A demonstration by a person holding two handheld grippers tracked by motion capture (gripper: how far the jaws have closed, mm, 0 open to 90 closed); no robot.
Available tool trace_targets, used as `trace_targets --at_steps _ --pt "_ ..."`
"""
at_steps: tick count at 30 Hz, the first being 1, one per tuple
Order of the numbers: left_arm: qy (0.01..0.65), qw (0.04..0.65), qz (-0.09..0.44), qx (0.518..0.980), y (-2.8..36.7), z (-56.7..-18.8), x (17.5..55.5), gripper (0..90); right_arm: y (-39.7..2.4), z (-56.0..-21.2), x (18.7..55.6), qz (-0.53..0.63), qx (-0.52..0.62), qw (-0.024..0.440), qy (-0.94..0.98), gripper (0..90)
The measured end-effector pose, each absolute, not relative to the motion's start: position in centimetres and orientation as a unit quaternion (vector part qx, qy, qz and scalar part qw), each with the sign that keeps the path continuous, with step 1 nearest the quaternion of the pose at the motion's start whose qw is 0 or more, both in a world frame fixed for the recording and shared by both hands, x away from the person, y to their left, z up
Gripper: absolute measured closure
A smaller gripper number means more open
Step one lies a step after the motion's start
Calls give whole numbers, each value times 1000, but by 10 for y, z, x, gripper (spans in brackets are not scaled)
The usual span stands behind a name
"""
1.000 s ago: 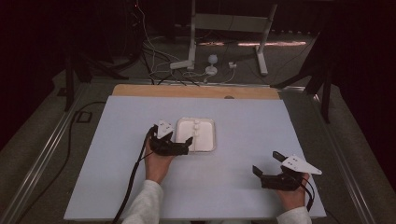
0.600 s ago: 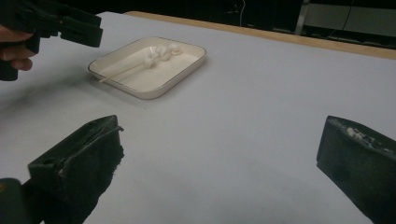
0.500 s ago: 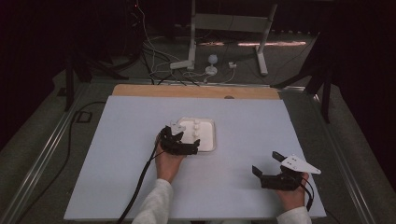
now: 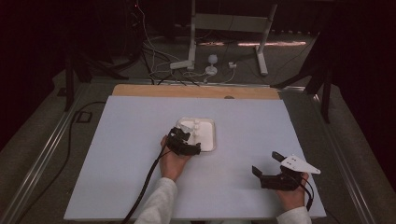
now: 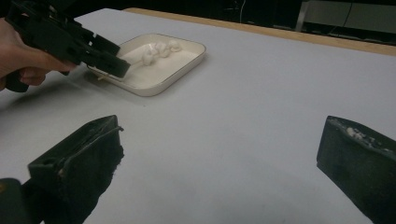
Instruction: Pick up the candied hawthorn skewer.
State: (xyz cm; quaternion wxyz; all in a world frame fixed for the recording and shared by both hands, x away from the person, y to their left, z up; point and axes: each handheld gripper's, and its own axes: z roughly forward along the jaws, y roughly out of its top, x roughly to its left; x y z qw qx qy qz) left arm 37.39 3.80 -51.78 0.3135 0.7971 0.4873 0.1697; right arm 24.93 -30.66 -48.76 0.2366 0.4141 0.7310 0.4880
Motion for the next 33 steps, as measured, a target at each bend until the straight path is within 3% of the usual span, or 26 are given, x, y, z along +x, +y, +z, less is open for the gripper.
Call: trace_targets --at_steps 11,14,33 --pt "494 278 160 808 47 -508 372 826 -306 -488 250 488 414 235 732 0" --pt "500 281 151 805 50 -508 373 886 -306 -488 250 488 414 235 732 0" --pt "495 349 134 784 70 -496 360 899 -312 -490 251 490 423 231 727 0"
